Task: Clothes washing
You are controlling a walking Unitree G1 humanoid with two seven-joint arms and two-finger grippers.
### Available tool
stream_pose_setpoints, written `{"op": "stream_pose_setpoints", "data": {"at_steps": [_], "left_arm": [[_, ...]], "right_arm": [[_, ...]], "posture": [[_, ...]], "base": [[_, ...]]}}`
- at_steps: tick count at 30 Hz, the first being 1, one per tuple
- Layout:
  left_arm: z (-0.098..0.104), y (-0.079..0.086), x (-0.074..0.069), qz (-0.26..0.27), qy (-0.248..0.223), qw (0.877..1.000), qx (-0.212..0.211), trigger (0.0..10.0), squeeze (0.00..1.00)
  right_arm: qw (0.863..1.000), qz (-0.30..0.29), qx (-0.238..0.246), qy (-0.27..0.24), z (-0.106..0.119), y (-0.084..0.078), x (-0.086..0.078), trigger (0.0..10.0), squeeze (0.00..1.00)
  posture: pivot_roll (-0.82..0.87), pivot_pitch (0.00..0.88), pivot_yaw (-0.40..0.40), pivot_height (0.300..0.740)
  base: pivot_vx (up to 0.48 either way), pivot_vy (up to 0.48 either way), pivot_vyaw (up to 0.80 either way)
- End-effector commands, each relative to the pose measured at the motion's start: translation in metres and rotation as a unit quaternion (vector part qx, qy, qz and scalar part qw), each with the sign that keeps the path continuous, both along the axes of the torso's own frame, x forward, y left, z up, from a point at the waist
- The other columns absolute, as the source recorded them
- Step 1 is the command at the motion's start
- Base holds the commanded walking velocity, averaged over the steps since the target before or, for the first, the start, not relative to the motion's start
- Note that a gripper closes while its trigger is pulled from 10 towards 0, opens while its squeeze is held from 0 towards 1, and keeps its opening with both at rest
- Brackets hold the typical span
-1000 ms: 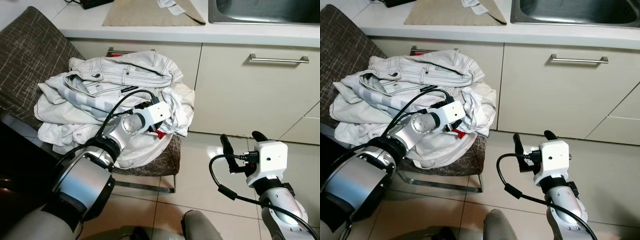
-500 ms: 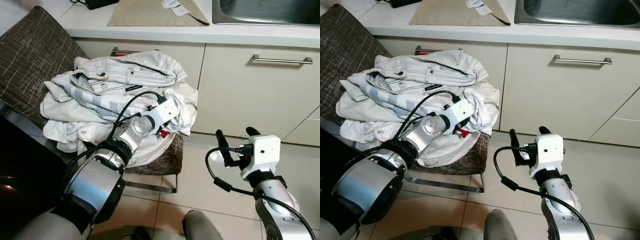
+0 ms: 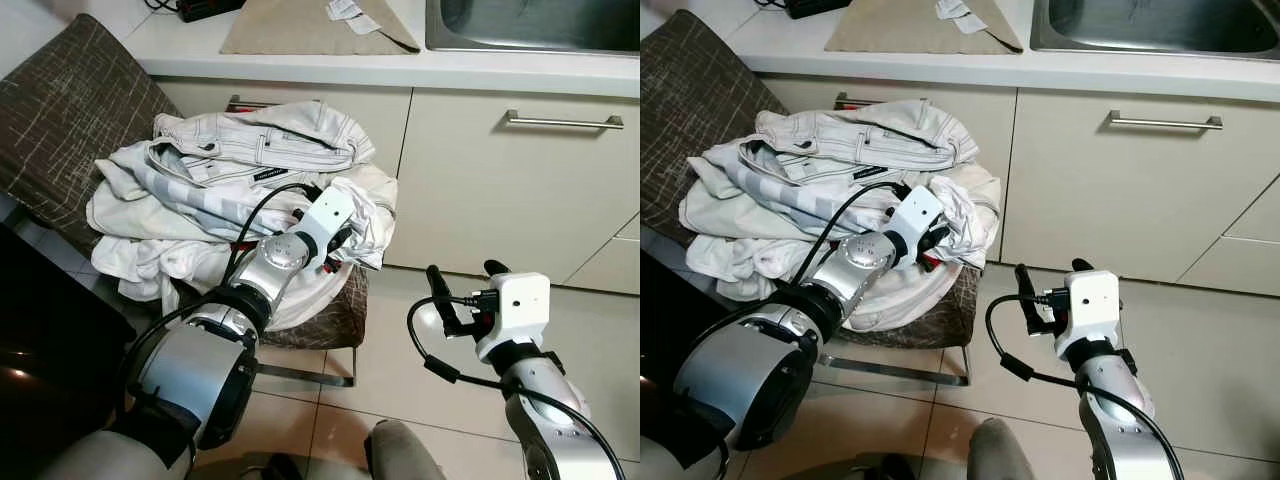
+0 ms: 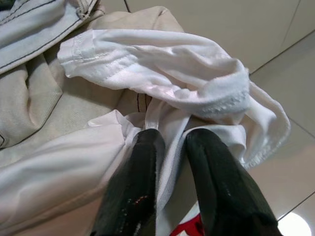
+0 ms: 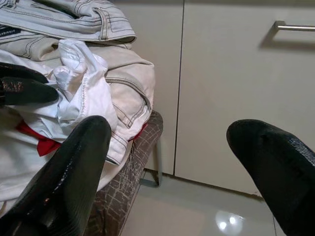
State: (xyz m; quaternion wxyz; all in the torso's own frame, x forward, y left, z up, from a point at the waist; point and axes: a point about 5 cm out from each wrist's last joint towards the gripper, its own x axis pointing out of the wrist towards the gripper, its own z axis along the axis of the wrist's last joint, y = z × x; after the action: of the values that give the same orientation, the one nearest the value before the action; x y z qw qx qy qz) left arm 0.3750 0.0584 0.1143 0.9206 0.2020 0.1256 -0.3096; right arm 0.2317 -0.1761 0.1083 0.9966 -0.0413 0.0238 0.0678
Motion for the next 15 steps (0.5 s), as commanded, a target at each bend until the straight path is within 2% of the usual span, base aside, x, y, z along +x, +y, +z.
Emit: {"op": "stream_pose_setpoints", "data": {"at_steps": [1, 5, 6, 7, 9, 10, 11, 15], "left_arm": [[-0.008, 0.003, -0.004, -0.002, 0.008, 1.000, 0.012, 0.0, 0.00], [-0.004, 0.000, -0.002, -0.003, 0.005, 1.000, -0.009, 0.0, 0.00], [0.007, 0.000, 0.003, 0.008, 0.000, 0.999, -0.043, 0.0, 0.00], [0.007, 0.000, 0.003, 0.008, 0.000, 0.999, -0.043, 0.0, 0.00], [0.030, 0.002, 0.013, 0.028, -0.013, 0.993, -0.112, 0.0, 0.00], [0.030, 0.002, 0.013, 0.028, -0.013, 0.993, -0.112, 0.0, 0.00], [0.050, 0.004, 0.020, 0.030, -0.031, 0.987, -0.155, 0.0, 0.00], [0.061, 0.005, 0.023, 0.025, -0.047, 0.985, -0.166, 0.0, 0.00]], "right_arm": [[1.000, 0.010, 0.005, -0.003, 0.000, 0.004, 0.000, 10.0, 0.00], [1.000, 0.012, 0.005, -0.003, 0.000, 0.004, 0.001, 10.0, 0.00], [1.000, 0.012, 0.005, -0.004, 0.000, 0.005, 0.002, 10.0, 0.00], [1.000, 0.012, 0.005, -0.004, 0.000, 0.005, 0.002, 10.0, 0.00], [1.000, 0.011, 0.006, -0.006, -0.001, 0.004, 0.004, 10.0, 0.00], [1.000, 0.011, 0.006, -0.006, -0.001, 0.004, 0.004, 10.0, 0.00], [1.000, 0.011, 0.006, -0.008, -0.001, 0.005, 0.007, 10.0, 0.00], [1.000, 0.012, 0.007, -0.010, -0.001, 0.006, 0.009, 10.0, 0.00]], "posture": [[-0.47, 0.070, 0.107, 0.740], [-0.47, 0.069, 0.109, 0.740], [-0.47, 0.067, 0.112, 0.740], [-0.47, 0.067, 0.112, 0.740], [-0.46, 0.060, 0.115, 0.740], [-0.46, 0.060, 0.115, 0.740], [-0.45, 0.054, 0.118, 0.740], [-0.45, 0.052, 0.120, 0.740]], "base": [[0.000, 0.000, 0.00], [0.000, 0.000, 0.00], [0.000, 0.000, 0.00], [0.000, 0.000, 0.00], [0.000, 0.000, 0.00], [0.000, 0.000, 0.00], [0.000, 0.000, 0.00], [0.000, 0.000, 0.00]]}}
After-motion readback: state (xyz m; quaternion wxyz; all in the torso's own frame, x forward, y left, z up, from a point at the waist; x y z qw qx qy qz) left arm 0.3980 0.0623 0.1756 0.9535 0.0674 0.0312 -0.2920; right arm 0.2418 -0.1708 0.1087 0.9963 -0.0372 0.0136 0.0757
